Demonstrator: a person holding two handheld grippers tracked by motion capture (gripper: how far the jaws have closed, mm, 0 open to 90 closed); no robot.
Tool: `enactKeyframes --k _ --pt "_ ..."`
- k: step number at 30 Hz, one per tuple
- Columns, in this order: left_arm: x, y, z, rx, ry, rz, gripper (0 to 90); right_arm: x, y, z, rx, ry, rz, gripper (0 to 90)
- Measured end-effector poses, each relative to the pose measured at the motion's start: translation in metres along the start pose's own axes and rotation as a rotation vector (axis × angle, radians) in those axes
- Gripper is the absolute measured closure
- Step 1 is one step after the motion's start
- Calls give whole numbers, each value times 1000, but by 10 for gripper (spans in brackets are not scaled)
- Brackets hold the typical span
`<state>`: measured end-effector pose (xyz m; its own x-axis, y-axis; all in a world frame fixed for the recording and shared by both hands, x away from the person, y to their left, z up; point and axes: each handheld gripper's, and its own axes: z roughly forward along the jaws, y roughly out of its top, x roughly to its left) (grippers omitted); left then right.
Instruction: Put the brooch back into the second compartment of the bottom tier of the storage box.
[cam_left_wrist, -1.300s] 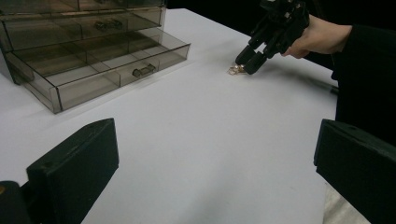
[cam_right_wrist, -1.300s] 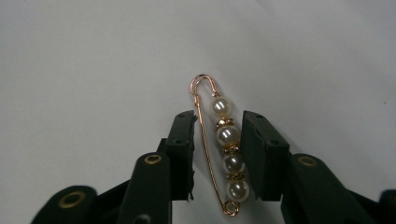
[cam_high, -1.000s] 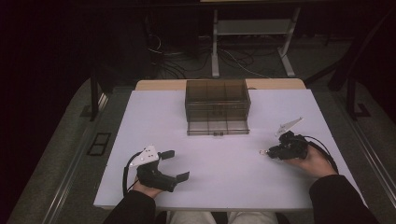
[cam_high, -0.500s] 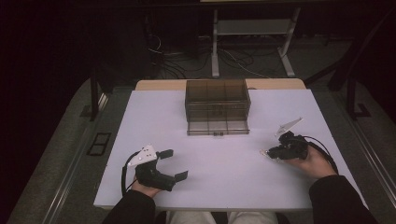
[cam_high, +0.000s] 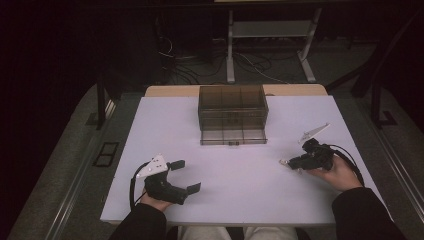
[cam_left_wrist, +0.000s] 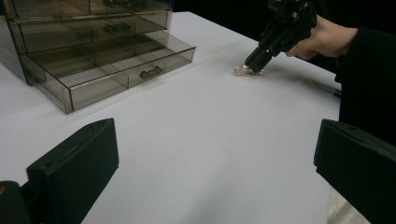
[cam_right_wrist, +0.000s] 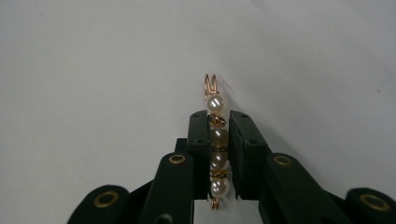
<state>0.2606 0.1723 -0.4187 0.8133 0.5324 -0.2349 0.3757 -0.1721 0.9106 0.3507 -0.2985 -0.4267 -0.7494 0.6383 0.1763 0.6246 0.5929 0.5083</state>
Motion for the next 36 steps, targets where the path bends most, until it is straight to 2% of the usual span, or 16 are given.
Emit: enactKeyframes --k 9,18,36 --pt "0 0 0 -2 1 -2 0 0 2 -6 -19 21 22 787" --pt "0 0 -1 -1 0 -1 0 3 15 -13 -32 32 -2 786" --pt "-1 0 -1 -4 -1 -3 0 8 46 -21 -46 25 -48 786"
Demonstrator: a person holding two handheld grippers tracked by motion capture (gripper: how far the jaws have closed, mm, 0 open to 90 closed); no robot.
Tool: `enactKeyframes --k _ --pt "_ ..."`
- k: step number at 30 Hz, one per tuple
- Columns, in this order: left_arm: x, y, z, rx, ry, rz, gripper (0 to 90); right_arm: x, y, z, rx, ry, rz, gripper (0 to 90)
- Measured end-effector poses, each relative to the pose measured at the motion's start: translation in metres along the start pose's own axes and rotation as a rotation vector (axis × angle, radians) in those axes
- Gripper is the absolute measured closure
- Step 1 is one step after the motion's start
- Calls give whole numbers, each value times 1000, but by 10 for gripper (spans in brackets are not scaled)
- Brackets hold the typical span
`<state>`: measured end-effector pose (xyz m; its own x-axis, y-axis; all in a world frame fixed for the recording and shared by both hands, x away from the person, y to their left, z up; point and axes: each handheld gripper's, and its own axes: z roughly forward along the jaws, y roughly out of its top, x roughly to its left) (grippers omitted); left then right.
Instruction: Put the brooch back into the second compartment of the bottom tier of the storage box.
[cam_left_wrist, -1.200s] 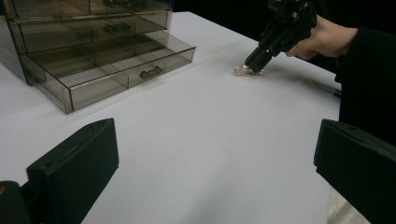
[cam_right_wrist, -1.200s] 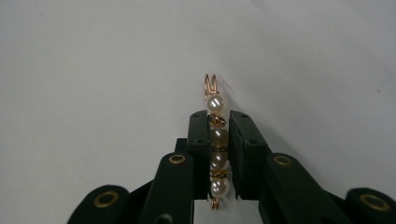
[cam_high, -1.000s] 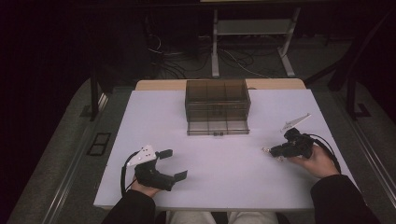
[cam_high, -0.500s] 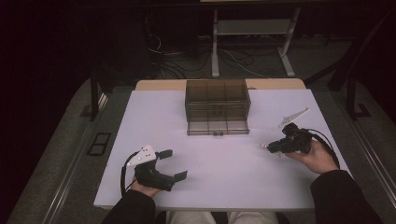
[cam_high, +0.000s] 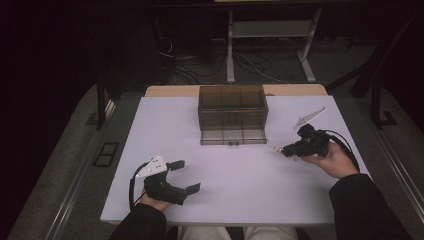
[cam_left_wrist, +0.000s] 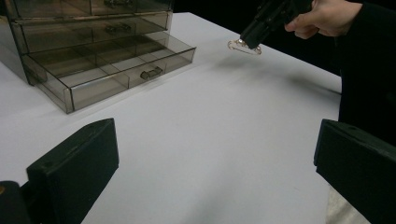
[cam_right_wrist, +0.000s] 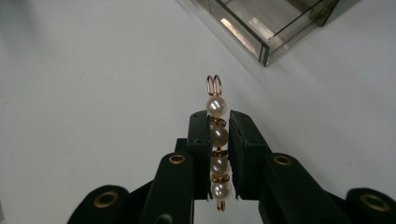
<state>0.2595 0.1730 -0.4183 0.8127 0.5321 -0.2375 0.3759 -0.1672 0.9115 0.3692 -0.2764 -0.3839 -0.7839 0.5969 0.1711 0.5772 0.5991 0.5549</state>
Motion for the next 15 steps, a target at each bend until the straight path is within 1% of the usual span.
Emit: enactKeyframes --k 8,15 --pt "1 0 0 2 1 1 0 1 15 -3 -4 -1 -23 786" --pt "1 0 -1 1 3 3 0 1 24 -2 -2 1 -37 786"
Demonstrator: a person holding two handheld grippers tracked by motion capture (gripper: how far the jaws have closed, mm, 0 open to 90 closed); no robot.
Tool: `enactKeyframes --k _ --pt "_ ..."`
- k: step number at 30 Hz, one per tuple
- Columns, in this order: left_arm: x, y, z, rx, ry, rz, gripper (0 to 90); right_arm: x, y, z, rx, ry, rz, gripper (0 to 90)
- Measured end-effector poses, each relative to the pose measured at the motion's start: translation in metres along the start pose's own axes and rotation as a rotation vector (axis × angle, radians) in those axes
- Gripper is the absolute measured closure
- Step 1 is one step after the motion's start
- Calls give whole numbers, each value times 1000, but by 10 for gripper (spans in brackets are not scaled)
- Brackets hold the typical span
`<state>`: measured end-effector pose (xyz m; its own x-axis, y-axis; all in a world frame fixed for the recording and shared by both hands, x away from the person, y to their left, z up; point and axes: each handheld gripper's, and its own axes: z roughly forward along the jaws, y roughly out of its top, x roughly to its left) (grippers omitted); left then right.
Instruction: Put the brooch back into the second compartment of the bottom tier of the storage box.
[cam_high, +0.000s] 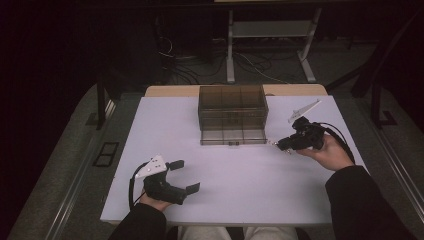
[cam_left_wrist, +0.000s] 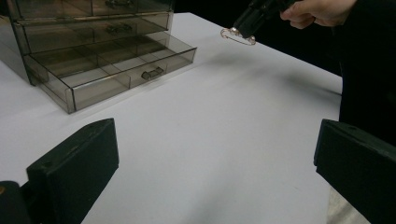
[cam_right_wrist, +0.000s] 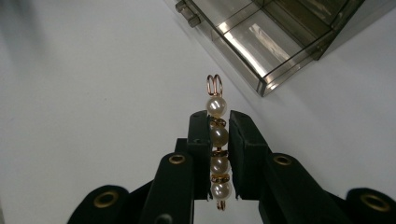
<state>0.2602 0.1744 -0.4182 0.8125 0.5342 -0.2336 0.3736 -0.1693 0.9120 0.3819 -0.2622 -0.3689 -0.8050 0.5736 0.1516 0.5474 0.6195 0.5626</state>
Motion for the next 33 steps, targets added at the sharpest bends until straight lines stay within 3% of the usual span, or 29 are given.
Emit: enactKeyframes --k 33 --pt "0 0 -1 -2 -2 -2 0 -2 39 12 -12 5 -29 786"
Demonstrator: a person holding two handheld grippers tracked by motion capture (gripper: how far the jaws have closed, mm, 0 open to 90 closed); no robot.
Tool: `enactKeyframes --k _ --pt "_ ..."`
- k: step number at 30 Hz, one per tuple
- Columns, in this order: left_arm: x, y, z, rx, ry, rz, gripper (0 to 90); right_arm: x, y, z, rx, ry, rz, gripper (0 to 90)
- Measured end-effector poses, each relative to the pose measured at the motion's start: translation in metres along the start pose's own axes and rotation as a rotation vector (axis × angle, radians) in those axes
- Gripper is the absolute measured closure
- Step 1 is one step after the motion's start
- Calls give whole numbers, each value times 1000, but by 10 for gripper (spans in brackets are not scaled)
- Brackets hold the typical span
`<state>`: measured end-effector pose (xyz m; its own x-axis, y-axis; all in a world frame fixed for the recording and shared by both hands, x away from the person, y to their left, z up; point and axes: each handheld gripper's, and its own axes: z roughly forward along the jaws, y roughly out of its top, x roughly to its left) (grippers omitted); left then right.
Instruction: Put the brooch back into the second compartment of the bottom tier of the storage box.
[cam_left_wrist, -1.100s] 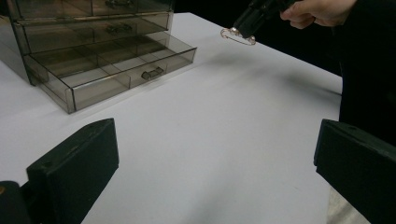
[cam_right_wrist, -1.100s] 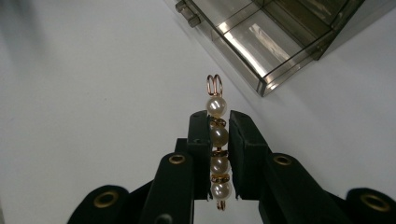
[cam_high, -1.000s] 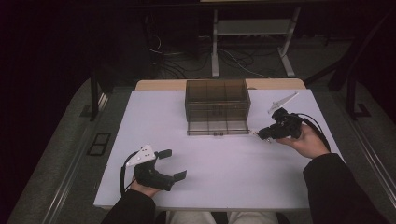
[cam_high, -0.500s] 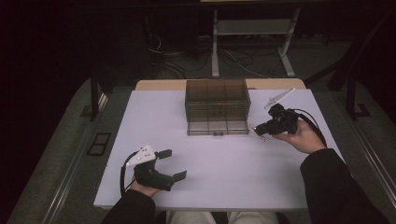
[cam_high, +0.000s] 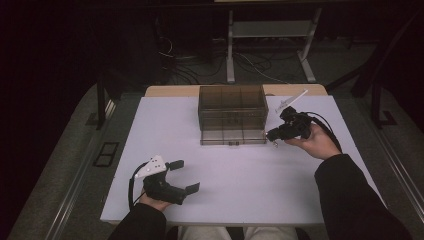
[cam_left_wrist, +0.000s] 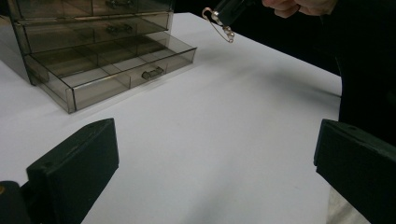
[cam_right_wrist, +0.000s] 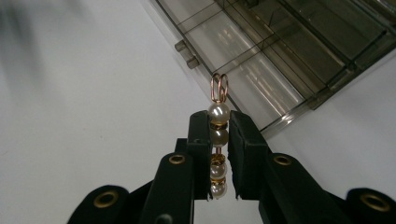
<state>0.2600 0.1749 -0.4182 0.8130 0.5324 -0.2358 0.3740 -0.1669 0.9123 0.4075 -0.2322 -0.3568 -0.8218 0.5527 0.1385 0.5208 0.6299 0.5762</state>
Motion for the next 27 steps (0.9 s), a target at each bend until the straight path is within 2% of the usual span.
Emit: enactKeyframes --k 12,14,27 --pt "1 0 0 0 1 1 0 3 18 4 -1 0 -23 786" --pt "1 0 0 -1 0 1 0 3 22 5 4 -6 -39 786" --pt "1 0 -1 0 0 2 0 3 41 8 -26 8 -56 786"
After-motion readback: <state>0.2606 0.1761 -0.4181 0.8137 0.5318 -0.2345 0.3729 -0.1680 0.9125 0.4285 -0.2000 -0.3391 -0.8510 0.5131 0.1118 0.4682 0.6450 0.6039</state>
